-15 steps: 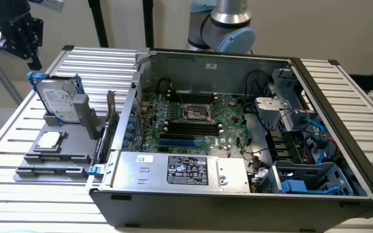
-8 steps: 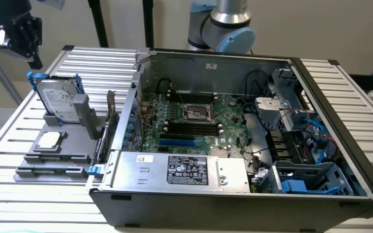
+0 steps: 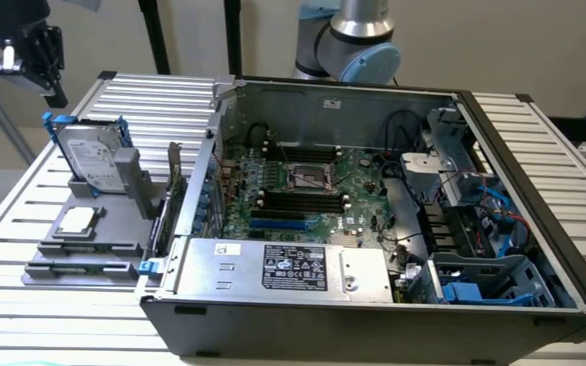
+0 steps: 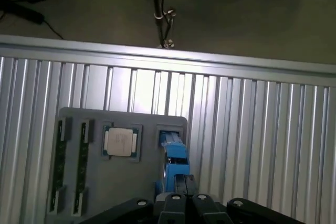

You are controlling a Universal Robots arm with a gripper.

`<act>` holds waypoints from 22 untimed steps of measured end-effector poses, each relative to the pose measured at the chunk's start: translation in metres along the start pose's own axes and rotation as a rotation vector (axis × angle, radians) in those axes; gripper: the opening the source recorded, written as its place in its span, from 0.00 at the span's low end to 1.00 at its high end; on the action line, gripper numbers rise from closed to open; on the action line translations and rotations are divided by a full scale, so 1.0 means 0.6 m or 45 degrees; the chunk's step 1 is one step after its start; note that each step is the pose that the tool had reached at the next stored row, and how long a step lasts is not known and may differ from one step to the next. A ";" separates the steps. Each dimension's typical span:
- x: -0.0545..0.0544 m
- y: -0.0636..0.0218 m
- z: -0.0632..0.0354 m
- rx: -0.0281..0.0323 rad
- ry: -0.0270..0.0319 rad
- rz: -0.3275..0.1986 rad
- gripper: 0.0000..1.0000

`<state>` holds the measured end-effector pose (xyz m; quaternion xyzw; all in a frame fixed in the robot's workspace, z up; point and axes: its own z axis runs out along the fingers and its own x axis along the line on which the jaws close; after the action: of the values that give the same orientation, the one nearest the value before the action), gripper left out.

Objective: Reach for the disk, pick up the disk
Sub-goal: 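Pick up the disk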

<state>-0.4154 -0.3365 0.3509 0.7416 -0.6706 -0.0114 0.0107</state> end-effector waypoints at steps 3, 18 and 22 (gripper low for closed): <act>0.000 0.000 0.000 0.0000 0.0007 -0.022 0.11; 0.000 0.000 0.007 0.0002 0.0008 -0.022 0.60; 0.001 0.000 0.019 0.0046 0.0005 0.003 0.60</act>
<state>-0.4154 -0.3373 0.3394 0.7408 -0.6716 -0.0101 0.0095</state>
